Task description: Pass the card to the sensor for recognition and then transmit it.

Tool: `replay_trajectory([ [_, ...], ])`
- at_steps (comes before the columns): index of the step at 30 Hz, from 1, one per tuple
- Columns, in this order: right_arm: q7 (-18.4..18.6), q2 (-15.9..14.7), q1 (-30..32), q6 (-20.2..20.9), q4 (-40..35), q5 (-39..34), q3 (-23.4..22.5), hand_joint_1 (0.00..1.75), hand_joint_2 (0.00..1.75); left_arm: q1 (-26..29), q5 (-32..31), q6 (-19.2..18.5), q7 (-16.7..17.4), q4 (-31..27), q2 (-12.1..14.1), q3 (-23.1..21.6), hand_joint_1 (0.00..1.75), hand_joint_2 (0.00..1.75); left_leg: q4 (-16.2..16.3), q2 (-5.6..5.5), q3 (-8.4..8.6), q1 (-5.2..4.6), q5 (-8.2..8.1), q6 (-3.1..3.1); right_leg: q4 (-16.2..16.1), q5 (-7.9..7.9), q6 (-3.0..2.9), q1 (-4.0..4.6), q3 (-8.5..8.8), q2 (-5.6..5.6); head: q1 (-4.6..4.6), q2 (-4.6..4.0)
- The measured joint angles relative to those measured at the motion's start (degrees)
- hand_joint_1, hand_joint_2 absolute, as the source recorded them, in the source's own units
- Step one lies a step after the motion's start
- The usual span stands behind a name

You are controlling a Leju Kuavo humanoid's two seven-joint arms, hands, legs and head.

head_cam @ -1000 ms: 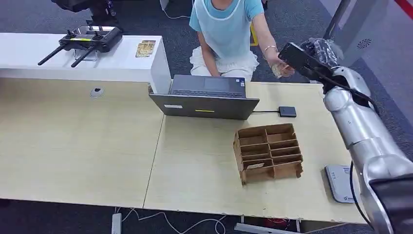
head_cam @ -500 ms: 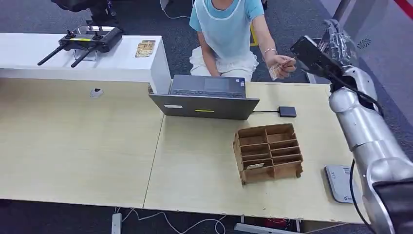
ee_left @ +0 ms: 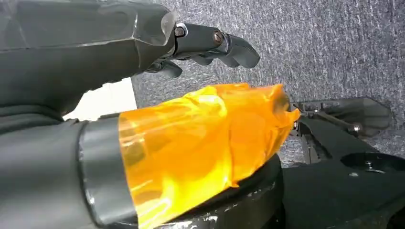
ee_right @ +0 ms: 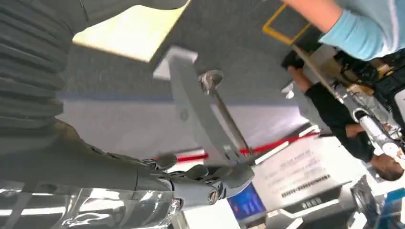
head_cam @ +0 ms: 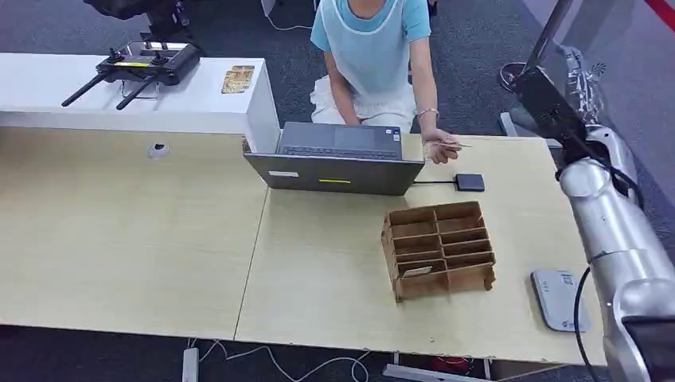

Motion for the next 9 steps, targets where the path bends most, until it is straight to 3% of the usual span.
replay_trajectory([
  [9, 0.05, -1.90, 10.32, 17.14, -7.40, -25.33, -13.04, 0.00, 1.75, 0.10, 1.23, 0.94, 1.15, 0.00, 0.18, 0.00, 0.00, 0.00, 0.00, -0.04, -0.02, 0.00, -0.02, 0.00, -0.02, 0.00, 0.00, 0.00, -0.01, -0.03, -0.02, 0.02],
])
